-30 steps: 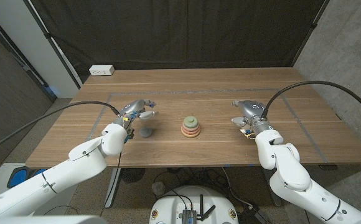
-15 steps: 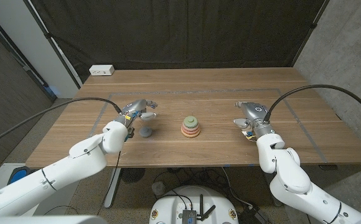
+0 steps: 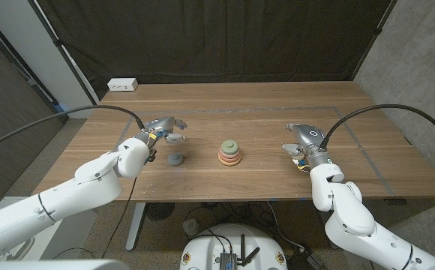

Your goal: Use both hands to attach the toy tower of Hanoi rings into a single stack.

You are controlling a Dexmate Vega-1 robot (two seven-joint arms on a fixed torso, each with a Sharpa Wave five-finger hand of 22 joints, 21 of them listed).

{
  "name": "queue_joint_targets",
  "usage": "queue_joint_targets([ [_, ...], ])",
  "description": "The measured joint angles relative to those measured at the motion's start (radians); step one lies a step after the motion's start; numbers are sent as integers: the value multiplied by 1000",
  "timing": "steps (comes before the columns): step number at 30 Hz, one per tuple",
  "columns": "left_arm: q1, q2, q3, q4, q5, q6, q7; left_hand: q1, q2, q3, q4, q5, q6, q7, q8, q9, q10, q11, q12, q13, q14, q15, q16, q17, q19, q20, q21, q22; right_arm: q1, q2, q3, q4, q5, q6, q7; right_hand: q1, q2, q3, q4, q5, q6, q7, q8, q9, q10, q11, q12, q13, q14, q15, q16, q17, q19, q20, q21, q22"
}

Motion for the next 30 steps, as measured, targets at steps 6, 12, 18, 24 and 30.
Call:
queue_joint_targets([
  [6, -28, 65, 7, -27, 24, -8, -55, 0, 0, 0, 0, 0, -2, -2, 0, 0, 0, 0, 0, -5, -2, -2, 0, -4, 0, 0, 0, 0, 12, -10, -19, -5, 21, -29, -16, 0, 0, 0, 0, 8, 0, 0, 0, 0, 0, 0, 0, 0, 0, 0, 0, 3, 0, 0, 0, 0],
  [12, -30, 98, -4, -33, 29, -30, -88, 0, 0, -4, 4, 0, -2, -2, 0, 0, 6, -6, 0, -2, -6, 2, 0, -9, 0, 0, 0, 0, 23, -16, -34, -8, 30, -44, -20, 0, 0, 0, 0, 8, 0, 0, 0, 0, 0, 0, 0, 0, 0, 0, 0, 3, 0, 0, 0, 0],
  [18, -27, 116, -16, -34, 16, -66, -122, 0, 0, -4, 4, 0, -2, -2, 0, -5, 2, -9, 0, -2, -6, 2, 0, -9, -2, -2, 0, 0, 37, -23, -54, -12, 32, -54, -21, -8, 8, 0, 0, 8, 0, 0, 0, 0, 0, 0, 0, 0, 0, 0, 0, 7, 0, 0, 0, 0],
  [24, -19, 173, -50, -20, 2, -113, -153, 0, 0, -4, 4, 0, -9, -9, 0, -5, -10, -10, 0, -5, -6, 2, 0, -9, -2, -2, 0, 0, 52, -29, -72, -16, 33, -79, -19, -8, 8, 0, 0, 8, 0, 0, -4, 0, 5, 6, 0, 0, -11, 4, -8, 0, -5, 6, 0, 0],
  [30, -15, 201, -60, -7, -2, -146, -172, 0, 0, -11, 3, 0, -18, -18, -8, -5, -21, -10, -4, -8, -5, 2, 4, -9, -2, -2, 0, 0, 59, -32, -83, -19, 33, -92, -15, -8, 8, 0, 0, 8, 0, 0, -4, 0, 13, -2, 0, 0, -11, 4, -8, 3, -5, 6, 0, 0],
])
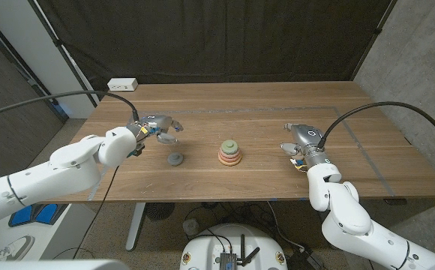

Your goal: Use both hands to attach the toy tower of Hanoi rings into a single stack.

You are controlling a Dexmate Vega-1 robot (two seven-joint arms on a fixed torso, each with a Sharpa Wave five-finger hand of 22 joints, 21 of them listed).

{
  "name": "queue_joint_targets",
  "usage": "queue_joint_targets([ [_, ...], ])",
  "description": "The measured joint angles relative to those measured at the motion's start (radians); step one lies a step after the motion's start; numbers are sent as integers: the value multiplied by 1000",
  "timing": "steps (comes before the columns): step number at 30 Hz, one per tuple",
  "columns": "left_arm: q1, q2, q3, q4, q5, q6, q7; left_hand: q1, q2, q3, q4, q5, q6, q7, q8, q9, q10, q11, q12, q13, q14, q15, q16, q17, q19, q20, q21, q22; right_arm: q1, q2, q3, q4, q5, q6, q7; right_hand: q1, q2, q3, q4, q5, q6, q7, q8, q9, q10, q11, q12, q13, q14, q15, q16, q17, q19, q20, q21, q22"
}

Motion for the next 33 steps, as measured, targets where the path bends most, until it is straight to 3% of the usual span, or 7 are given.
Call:
queue_joint_targets([
  [8, 13, 36, -14, 19, 1, -76, -41, -3, -11, -4, -4, 0, -9, -2, 0, -5, -15, -4, -4, -6, -7, 0, 0, -7, -7, 3, 0, 0, 12, -5, -16, -6, 0, -12, 7, -4, 4, -4, 4, 0, 0, 0, 0, 0, 0, 0, 0, 0, 0, 0, 0, 0, 0, 0, 0, 0],
  [21, 40, 57, -29, 37, 25, -122, -43, 1, -15, -10, -5, 0, -11, -4, 0, -5, -16, -4, -4, -10, -7, 0, 0, -9, -12, 2, 0, -5, 33, -15, -37, -15, 4, -28, 26, -12, 12, -4, 4, 0, 4, 4, 0, 0, -1, 0, 0, 0, -4, 4, -8, -2, -11, 4, 0, 0],
  [33, 27, 50, -13, 45, 78, -124, -105, -16, -32, -26, 10, 0, -74, 20, -13, -9, -81, 30, -15, -20, -29, 7, -5, -14, -34, 2, -8, -5, 57, -22, -58, -19, 5, -39, 58, -16, 16, 0, 8, 8, 7, 7, 0, -5, -1, 0, 0, 5, -4, 4, -15, -3, -11, 4, 0, 0],
])
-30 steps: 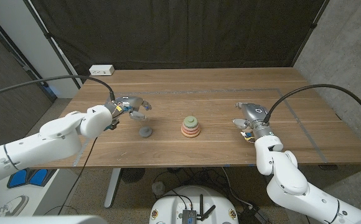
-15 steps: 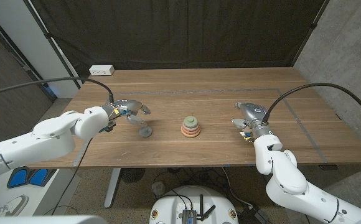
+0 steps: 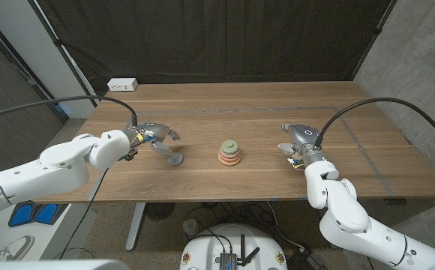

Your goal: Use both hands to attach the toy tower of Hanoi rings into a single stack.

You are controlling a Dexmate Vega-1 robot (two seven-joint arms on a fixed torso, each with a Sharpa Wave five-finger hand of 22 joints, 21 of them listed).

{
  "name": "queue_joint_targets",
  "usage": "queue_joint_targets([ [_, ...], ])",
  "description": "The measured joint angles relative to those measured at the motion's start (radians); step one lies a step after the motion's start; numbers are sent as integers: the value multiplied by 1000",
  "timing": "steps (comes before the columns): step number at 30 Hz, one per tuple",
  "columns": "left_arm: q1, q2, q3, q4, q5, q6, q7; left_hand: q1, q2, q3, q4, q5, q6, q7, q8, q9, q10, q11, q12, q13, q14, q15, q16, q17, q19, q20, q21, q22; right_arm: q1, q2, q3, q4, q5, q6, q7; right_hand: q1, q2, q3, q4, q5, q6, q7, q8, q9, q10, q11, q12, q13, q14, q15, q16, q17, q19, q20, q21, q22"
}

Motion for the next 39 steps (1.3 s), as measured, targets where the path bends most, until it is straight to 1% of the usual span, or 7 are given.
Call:
queue_joint_targets([
  [8, -1, -1, 4, 3, 16, 1, -29, -15, -14, -19, 0, -5, -29, 0, 0, -5, -22, -3, 0, -5, -7, -1, 0, -5, 0, 0, -8, 0, 10, -1, -7, 0, 0, -4, 9, -8, 8, 0, 0, 0, 0, 0, 0, 0, 5, 5, 0, 0, 0, 0, 0, 1, 0, 0, 0, 0],
  [12, -2, 1, 5, 5, 20, 1, -45, -19, -19, -19, 0, -9, -48, -2, 0, -5, -39, 3, 0, -8, -16, 5, -6, -8, -8, 3, -15, 0, 15, -1, -11, 0, 0, -5, 11, -12, 12, 0, 0, 0, 0, 0, 0, 0, 5, 5, 0, 0, 0, 0, 0, 3, 0, 0, 0, 0],
  [19, -8, 2, 10, 19, 21, -10, -71, -28, -28, -31, -1, -13, -60, -3, 0, -5, -55, -2, 0, -9, -25, 7, -9, -9, -18, 4, -24, 0, 23, 2, -20, 2, 0, -12, 18, -12, 12, 0, 0, 0, 0, 0, 0, 0, 5, 5, 0, 0, 0, 0, -6, 0, 0, 0, 0, 0],
  [21, -11, 0, 13, 24, 24, -14, -79, -28, -28, -35, -1, -13, -60, -3, 0, -5, -55, -2, 0, -9, -25, 7, -9, -14, -18, 4, -24, 0, 25, 4, -23, 2, 0, -13, 20, -20, 20, 0, 0, 0, 1, 1, 0, 0, 7, 7, 0, 0, 0, 0, -6, 0, 0, 0, 0, 0],
  [29, -17, -11, 23, 44, 35, -27, -91, -19, -36, -36, -8, -13, -57, -7, 4, -9, -49, -8, 12, -14, -34, 9, -9, -14, -16, 4, -24, 0, 27, 8, -26, 2, 2, -16, 22, -26, 27, 3, 3, 8, 11, 11, 0, 0, 18, 11, 0, 2, 0, 0, -6, 7, 0, 0, 0, 0],
  [32, -17, -16, 25, 52, 40, -40, -82, -13, -41, -34, -10, -13, -57, -7, 4, -9, -49, -8, 12, -14, -34, 9, -9, -14, -10, 4, -24, 0, 28, 9, -28, 1, 4, -18, 22, -23, 47, 6, 6, 8, 11, 11, 0, 0, 18, 11, 0, 5, 0, 0, -6, 8, 0, 0, 0, 0],
  [39, -18, -29, 30, 67, 43, -51, -74, -1, -35, -34, -10, -13, -57, -7, 4, -9, -49, -8, 12, -14, -28, 7, -5, -14, -10, 4, -24, 0, 32, 9, -34, -3, 5, -26, 23, -24, 47, 7, 7, 8, 11, 11, 0, 0, 18, 11, 0, 5, 0, 0, -6, 8, 0, 0, 0, -2],
])
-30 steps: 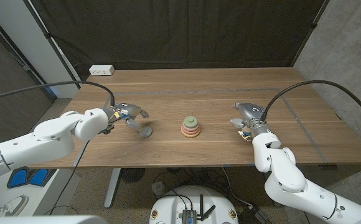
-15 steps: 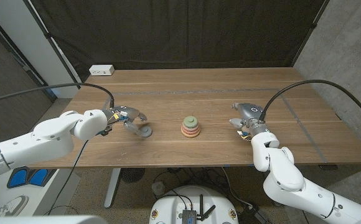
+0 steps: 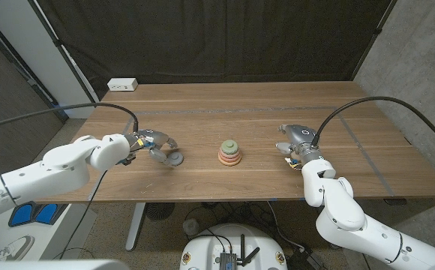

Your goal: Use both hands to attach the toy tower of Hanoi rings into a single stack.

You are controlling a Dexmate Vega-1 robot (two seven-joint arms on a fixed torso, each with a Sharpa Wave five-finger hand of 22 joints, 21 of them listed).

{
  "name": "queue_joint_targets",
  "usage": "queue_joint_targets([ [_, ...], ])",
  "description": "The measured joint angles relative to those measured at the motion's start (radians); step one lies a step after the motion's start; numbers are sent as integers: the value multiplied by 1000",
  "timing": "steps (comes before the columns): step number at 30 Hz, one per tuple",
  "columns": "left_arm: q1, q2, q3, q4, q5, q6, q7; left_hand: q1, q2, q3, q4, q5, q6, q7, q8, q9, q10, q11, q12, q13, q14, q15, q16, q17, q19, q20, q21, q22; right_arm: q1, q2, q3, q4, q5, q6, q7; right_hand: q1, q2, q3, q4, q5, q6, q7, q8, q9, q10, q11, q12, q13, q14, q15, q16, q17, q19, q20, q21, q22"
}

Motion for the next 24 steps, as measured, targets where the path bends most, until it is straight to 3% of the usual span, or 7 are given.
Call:
queue_joint_targets([
  [3, -3, -7, 2, 7, 5, -12, 5, 5, -5, -2, -2, 0, 0, 0, 0, 0, 0, 0, 0, -4, 0, 0, 0, -4, 0, 0, 0, 0, 1, 0, -3, -2, 0, -3, 1, -20, -1, 0, 0, 0, 0, 0, 0, 0, 4, 4, 0, 0, 0, 0, 0, 0, 0, 0, 0, 0],
  [24, 12, -37, 12, 46, 35, -51, 55, 37, 3, -3, -3, 0, 23, -16, 15, 0, 24, -23, 11, -8, 9, -2, 6, -9, 11, 0, 0, 3, 14, 0, -18, -6, -5, -20, 13, -20, -1, 3, -3, 6, 4, 3, 0, 0, 12, -5, 0, 2, 0, 0, -4, 5, -2, -2, 0, 0],
])
